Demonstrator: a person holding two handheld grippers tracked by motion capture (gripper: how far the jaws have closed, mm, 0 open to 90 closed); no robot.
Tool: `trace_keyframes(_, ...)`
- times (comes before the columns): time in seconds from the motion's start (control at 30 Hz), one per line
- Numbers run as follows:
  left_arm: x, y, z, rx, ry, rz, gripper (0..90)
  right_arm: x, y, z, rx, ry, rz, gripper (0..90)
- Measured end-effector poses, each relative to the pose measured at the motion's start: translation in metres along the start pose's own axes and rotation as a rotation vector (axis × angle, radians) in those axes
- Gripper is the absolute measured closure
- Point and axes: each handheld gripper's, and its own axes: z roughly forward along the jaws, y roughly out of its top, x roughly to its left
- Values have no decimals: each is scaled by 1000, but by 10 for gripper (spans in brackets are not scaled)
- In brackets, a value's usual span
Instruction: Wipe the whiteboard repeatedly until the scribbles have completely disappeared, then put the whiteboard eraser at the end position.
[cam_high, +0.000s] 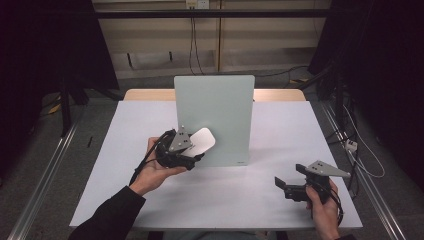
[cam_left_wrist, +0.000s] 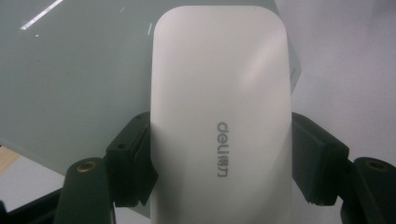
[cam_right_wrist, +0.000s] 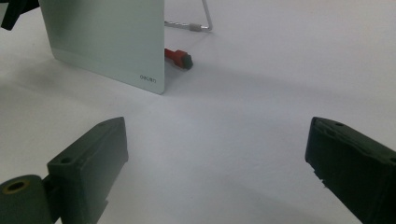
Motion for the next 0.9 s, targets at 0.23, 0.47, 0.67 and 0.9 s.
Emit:
trace_keyframes(0.23,7,-2,-7,-19,-17,-34,310,0,0,1,-2,-5,7,57)
trace_keyframes(0.47,4,0,-10,-19,-43,-36,310,0,0,1,-4,0,2,57)
trace_keyframes(0.67,2,1,-11,-15,-57,-46,310,0,0,-1,-4,2,1,57)
trace_keyframes(0.9,1,1,-12,-12,-92,-56,310,0,0,-1,-4,4,1,57)
